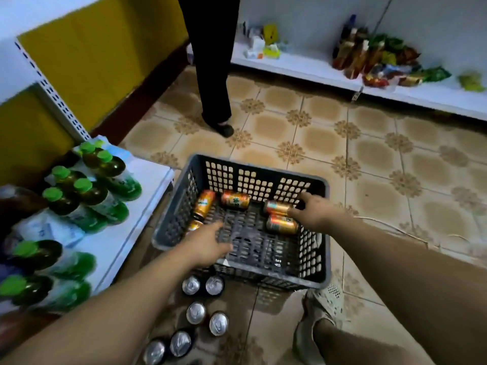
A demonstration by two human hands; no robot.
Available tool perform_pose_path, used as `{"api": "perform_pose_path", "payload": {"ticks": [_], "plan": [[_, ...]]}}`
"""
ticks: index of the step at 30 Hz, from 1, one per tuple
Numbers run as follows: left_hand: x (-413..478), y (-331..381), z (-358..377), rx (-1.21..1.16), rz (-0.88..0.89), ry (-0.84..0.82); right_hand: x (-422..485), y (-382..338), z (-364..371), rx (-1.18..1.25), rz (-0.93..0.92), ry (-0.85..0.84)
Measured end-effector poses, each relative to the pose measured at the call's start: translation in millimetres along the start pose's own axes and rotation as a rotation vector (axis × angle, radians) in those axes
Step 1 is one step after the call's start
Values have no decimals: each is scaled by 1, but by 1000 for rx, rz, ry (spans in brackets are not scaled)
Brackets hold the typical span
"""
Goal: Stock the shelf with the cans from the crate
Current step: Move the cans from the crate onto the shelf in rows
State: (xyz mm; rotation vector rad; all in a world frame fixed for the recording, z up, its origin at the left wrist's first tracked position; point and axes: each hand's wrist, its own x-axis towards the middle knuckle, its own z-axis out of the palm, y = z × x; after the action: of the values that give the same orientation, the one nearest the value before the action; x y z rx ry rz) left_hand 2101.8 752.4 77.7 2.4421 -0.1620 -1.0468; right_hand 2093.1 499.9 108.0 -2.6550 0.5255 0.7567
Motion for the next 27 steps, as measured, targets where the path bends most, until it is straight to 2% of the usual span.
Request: {"api": "perform_pose_path", "payload": {"ticks": [9,20,27], "plan": [[163,-8,59,-17,-91,-125,145,54,103,197,124,-131],[277,4,110,-65,-117,-266,247,89,171,385,345,-194],[303,-11,131,-103,-117,-302,270,100,205,636,502,-79]]}}
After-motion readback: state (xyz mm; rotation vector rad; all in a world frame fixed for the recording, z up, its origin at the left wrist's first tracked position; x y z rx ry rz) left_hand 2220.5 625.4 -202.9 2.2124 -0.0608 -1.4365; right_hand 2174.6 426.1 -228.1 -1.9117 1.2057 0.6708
